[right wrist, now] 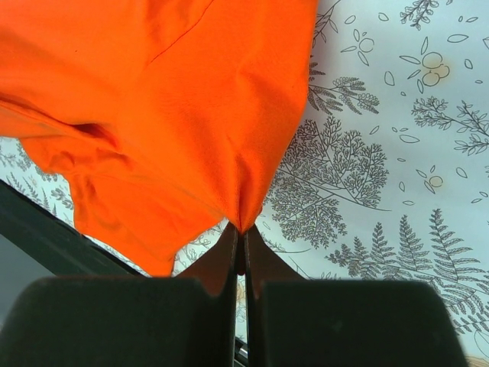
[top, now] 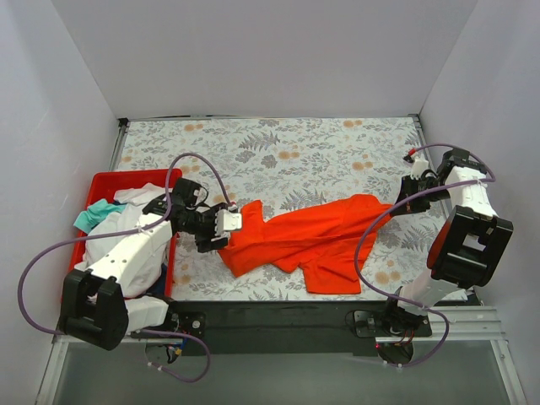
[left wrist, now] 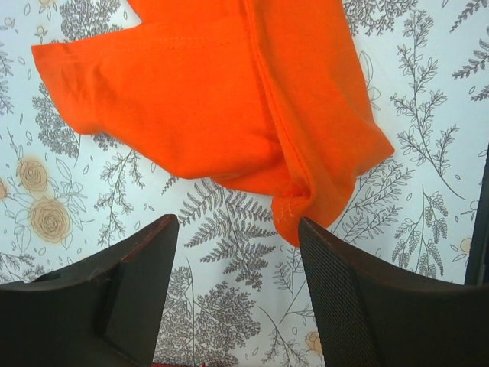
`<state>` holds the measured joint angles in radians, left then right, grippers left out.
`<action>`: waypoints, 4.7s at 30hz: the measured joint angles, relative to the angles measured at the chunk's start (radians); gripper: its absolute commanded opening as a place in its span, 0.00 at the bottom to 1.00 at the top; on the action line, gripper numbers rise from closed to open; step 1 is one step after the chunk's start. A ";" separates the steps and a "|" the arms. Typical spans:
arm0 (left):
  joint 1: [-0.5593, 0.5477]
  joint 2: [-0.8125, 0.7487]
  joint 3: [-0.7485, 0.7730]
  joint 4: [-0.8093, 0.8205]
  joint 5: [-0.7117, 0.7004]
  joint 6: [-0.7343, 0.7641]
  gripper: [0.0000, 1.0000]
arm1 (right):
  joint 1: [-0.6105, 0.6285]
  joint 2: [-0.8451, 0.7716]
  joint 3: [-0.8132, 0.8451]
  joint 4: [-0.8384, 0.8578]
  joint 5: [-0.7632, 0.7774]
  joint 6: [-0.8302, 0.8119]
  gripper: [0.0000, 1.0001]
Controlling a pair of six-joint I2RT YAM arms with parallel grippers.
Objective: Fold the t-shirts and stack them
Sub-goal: Flatten the tshirt out
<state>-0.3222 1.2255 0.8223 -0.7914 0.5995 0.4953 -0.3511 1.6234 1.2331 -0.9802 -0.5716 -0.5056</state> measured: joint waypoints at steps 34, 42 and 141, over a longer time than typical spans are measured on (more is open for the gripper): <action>0.066 0.081 0.209 0.099 0.066 -0.359 0.00 | 0.000 0.000 0.269 -0.091 -0.098 -0.013 0.01; 0.087 0.191 0.557 0.262 -0.062 -0.654 0.00 | 0.000 0.001 0.730 -0.085 -0.097 0.033 0.01; 0.094 0.121 -0.002 0.332 -0.065 -0.121 0.16 | 0.014 -0.294 -0.331 0.101 0.187 -0.444 0.06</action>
<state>-0.2279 1.3468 0.8200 -0.4595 0.5346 0.3740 -0.3367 1.3293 0.9024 -0.8795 -0.3851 -0.9501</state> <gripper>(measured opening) 0.107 0.029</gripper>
